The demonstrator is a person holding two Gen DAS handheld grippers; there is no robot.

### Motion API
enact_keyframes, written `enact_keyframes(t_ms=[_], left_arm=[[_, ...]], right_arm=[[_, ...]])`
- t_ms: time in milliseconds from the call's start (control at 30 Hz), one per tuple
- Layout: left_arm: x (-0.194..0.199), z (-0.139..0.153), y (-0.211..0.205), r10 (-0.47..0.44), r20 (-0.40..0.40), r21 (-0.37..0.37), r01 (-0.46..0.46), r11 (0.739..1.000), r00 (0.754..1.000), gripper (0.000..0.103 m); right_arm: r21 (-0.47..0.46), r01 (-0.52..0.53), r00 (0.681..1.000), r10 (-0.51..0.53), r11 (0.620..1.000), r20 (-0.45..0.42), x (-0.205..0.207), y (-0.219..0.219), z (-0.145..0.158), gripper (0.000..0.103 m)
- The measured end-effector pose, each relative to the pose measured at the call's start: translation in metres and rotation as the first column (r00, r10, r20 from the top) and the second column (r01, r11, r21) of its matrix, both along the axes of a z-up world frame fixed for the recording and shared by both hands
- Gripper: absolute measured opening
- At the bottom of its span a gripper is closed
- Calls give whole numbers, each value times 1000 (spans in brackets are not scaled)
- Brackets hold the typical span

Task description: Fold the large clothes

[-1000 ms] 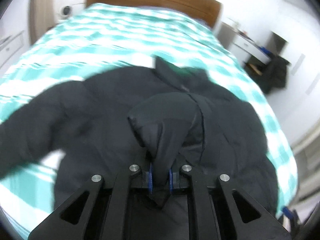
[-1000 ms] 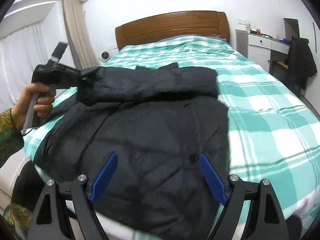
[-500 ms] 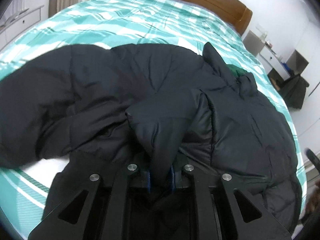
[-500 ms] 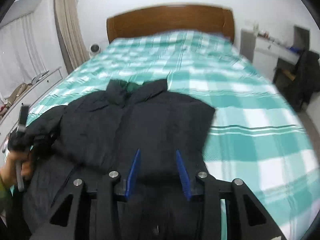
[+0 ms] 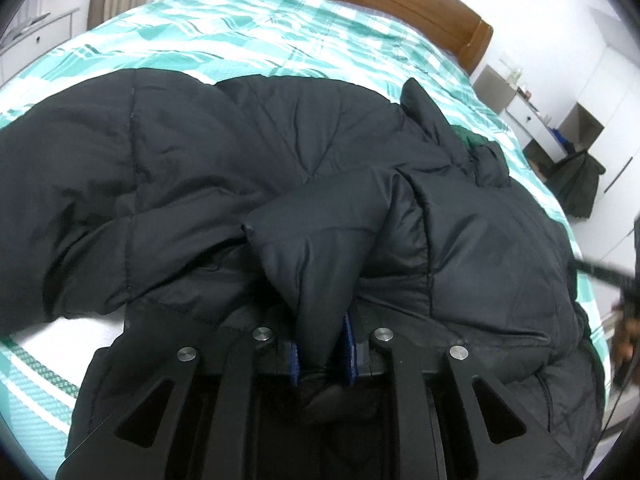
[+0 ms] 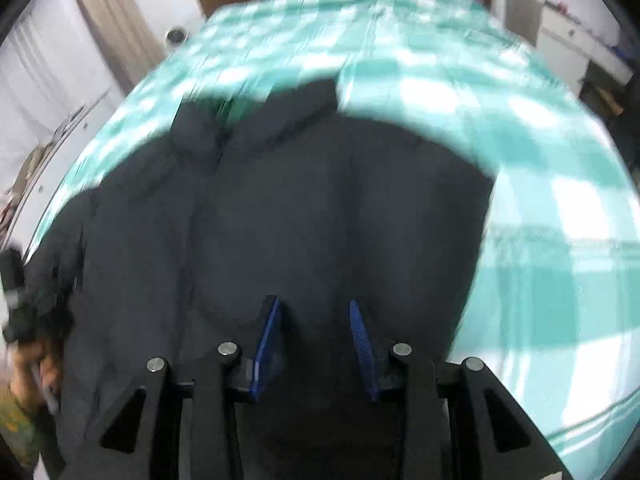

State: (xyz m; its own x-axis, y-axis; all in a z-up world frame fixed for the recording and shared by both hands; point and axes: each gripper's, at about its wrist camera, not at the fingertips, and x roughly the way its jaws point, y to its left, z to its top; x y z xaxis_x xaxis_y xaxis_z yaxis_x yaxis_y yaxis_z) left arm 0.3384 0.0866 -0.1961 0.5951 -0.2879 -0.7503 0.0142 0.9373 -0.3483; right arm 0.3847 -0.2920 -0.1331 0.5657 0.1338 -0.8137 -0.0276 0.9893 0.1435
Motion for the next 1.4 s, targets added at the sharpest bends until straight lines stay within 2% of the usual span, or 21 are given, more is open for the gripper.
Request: enact_keyframes(t_ms=[133, 233, 333, 467, 600, 667, 733, 867, 933, 967, 1000, 1033, 1067, 1100, 1200, 1267, 1400], left_arm=[[-3, -1, -1, 0, 14, 15, -1, 1000, 1000, 18], [-3, -1, -3, -4, 19, 29, 4, 1000, 1000, 18], [-2, -3, -4, -6, 24, 30, 5, 1000, 1000, 18], [-2, -4, -3, -5, 25, 26, 4, 1000, 1000, 18], [-2, -4, -3, -4, 28, 27, 3, 1000, 1000, 18], [-2, -4, -3, -4, 27, 29, 3, 1000, 1000, 18], [-2, -3, -4, -5, 25, 38, 4, 999, 1000, 18], [-3, 2, -10, -8, 17, 90, 7, 996, 1000, 19], [-7, 8, -15, -7, 11, 148, 5, 989, 1000, 27], [-12, 12, -17, -5, 7, 171, 4, 985, 1000, 37], [-17, 15, -18, -2, 6, 185, 1, 983, 1000, 55], [-28, 20, -18, 13, 12, 210, -15, 978, 1000, 63], [-38, 25, -17, 22, 24, 217, -27, 976, 999, 75], [-52, 30, -15, 20, 41, 199, -28, 980, 999, 81], [-86, 40, -9, 4, 59, 141, -12, 990, 998, 89], [-113, 44, -3, -12, 48, 104, 7, 995, 999, 90], [-155, 47, 20, -3, 35, 97, 0, 995, 999, 90]], right_arm=[[27, 95, 995, -95, 995, 18, 40, -12, -8, 36], [60, 128, 990, -123, 990, -71, 56, -15, -45, 35], [2, 112, 992, -111, 994, -60, 52, -2, -51, 35], [-42, 96, 993, -98, 995, -60, 31, 3, -34, 38], [-38, 41, 999, -41, 998, 1, -31, 15, -9, 38], [-44, 4, 1000, -5, 999, -23, -49, 23, -16, 38], [-96, -27, 997, 20, 995, -69, -57, 31, -38, 38], [-91, 18, 999, -22, 996, -46, -60, 31, -40, 38], [-74, 70, 997, -71, 995, -6, -77, 30, -25, 41], [-61, 80, 997, -79, 995, 25, -84, 29, -18, 53], [-53, 84, 995, -81, 995, 57, -95, 31, -10, 71], [-51, 85, 991, -79, 995, 104, -114, 33, -1, 78], [-63, 85, 987, -75, 994, 143, -130, 36, 5, 82], [-79, 85, 982, -70, 993, 174, -147, 39, 8, 82], [-109, 104, 969, -75, 989, 236, -194, 49, 10, 82], [-97, 115, 960, -85, 989, 268, -224, 55, 7, 82], [-109, 114, 945, -74, 987, 319, -276, 76, -3, 82]])
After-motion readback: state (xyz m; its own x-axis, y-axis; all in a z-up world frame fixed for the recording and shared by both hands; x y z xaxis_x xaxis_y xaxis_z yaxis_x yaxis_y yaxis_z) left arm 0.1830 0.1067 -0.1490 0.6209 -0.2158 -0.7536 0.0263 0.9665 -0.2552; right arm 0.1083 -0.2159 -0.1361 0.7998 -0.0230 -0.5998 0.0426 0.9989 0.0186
